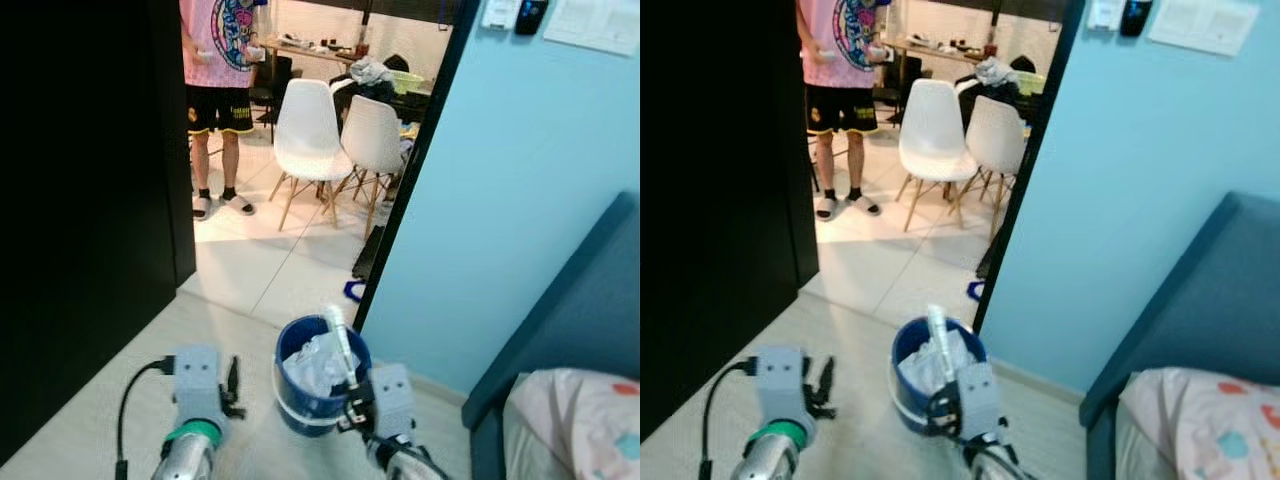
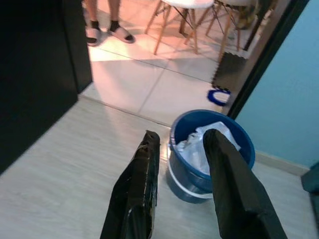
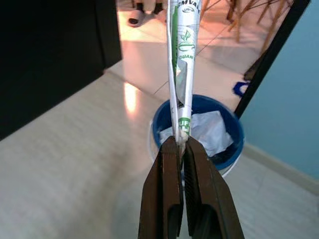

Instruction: Clean up the room

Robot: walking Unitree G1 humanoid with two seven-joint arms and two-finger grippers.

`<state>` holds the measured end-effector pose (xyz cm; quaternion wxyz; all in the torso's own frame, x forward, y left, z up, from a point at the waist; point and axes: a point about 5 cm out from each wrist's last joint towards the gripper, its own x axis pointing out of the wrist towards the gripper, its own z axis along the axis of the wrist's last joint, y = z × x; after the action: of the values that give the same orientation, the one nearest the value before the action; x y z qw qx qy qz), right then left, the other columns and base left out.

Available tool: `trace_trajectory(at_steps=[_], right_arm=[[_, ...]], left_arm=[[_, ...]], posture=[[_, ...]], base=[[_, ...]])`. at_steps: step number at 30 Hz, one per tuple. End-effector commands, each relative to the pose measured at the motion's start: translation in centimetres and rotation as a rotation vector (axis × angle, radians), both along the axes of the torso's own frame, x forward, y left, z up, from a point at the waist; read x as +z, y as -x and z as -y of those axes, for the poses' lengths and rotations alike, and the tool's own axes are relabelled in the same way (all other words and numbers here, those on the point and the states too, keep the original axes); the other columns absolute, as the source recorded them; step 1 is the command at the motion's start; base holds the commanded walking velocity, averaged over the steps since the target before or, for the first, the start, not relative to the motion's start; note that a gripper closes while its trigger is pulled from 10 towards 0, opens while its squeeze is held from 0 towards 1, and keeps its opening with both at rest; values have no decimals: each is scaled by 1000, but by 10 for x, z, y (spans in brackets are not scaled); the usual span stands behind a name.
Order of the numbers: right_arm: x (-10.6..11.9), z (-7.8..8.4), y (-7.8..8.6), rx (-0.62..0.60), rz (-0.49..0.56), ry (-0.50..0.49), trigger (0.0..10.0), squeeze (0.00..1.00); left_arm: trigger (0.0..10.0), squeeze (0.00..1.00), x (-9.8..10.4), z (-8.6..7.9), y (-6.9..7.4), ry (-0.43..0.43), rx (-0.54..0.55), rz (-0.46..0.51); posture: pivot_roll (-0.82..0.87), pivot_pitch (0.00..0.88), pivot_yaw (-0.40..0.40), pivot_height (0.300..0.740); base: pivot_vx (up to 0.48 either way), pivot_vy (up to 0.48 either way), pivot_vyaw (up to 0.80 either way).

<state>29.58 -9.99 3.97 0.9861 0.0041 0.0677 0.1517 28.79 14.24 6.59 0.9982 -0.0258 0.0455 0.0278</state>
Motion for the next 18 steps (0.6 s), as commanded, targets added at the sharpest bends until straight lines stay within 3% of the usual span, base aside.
trace_trajectory(at_steps=[1,18], right_arm=[[-7,0,5,-2,-33,-3,10000,0],[-9,4,8,-8,-36,11,10000,0]], left_arm=[[10000,0,-6,-1,3,7,8,-30],[10000,0,-8,2,4,19,3,-38]], posture=[[19,13,-26,740],[8,20,-27,740]], base=[[360,0,-613],[361,0,0]])
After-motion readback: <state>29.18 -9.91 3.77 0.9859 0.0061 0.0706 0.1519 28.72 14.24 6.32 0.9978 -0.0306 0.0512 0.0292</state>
